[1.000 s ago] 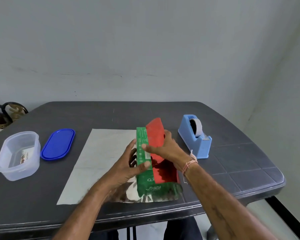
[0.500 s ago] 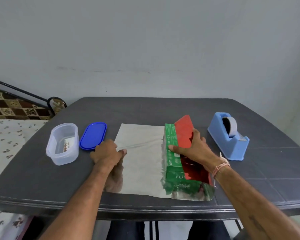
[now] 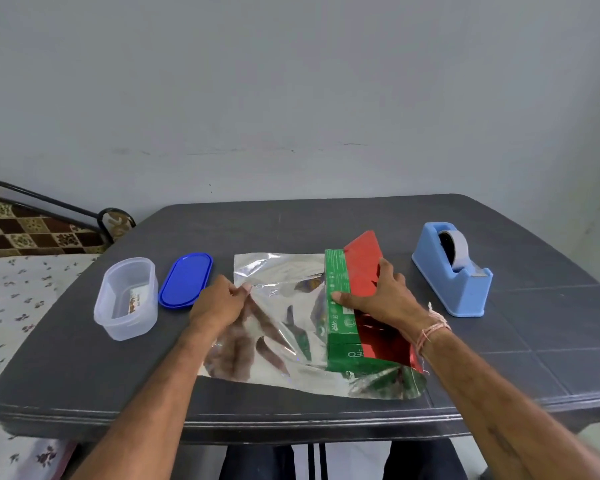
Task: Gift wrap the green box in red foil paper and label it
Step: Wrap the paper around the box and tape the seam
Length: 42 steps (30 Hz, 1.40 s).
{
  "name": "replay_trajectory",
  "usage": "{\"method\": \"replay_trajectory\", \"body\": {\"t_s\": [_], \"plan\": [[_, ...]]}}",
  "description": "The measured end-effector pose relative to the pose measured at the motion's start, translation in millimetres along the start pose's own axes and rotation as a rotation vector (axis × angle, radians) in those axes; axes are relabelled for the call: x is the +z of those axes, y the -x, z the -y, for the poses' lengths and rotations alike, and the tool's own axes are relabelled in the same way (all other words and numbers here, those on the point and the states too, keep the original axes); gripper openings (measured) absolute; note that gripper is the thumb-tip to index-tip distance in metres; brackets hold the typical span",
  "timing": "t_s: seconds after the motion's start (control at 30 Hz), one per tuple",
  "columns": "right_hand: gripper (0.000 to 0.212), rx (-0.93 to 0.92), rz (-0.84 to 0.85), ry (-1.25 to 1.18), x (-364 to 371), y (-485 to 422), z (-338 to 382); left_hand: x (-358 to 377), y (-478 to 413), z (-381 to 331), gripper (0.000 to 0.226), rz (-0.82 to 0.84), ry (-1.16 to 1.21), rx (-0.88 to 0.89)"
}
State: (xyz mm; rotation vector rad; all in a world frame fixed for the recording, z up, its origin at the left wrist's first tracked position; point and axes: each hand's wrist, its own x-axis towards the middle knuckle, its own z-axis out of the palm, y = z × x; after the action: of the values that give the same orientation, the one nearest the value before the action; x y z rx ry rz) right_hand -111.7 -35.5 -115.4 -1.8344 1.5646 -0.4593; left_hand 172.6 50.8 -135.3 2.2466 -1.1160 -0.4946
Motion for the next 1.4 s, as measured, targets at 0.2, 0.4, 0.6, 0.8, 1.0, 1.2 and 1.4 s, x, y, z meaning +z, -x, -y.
{"method": "replay_trajectory", "body": {"t_s": [0.2,0.4,0.6,0.8,1.0,1.2,1.4], "plan": [[0.14,-0.005,-0.006,0.005,1,-2,-3,-27,-6,3,0.05,0.338,0.815,-0.083],[0.144,0.004,0.013,0.003,1,-4,-4,-49,-13,-24,0.085,0.517,0.774,0.112],[0.146,0.025,0.024,-0.008,-1,-1,0,-51,-2,-94,0.073,0.521,0.544,0.319],[0.142,-0.021,0.061,-0.211,-6,1,0,-20,7,-150,0.085,0.633,0.522,0.41],[0.051,-0.004,0.159,-0.799,-23,5,-3,29,16,-169,0.084,0.684,0.546,0.39],[0.049,-0.013,0.012,-0.718,-41,10,-11,65,24,-165,0.092,0.711,0.527,0.325],[0.065,0.053,0.001,-0.638,-44,2,-12,77,39,-171,0.119,0.77,0.519,0.357]]}}
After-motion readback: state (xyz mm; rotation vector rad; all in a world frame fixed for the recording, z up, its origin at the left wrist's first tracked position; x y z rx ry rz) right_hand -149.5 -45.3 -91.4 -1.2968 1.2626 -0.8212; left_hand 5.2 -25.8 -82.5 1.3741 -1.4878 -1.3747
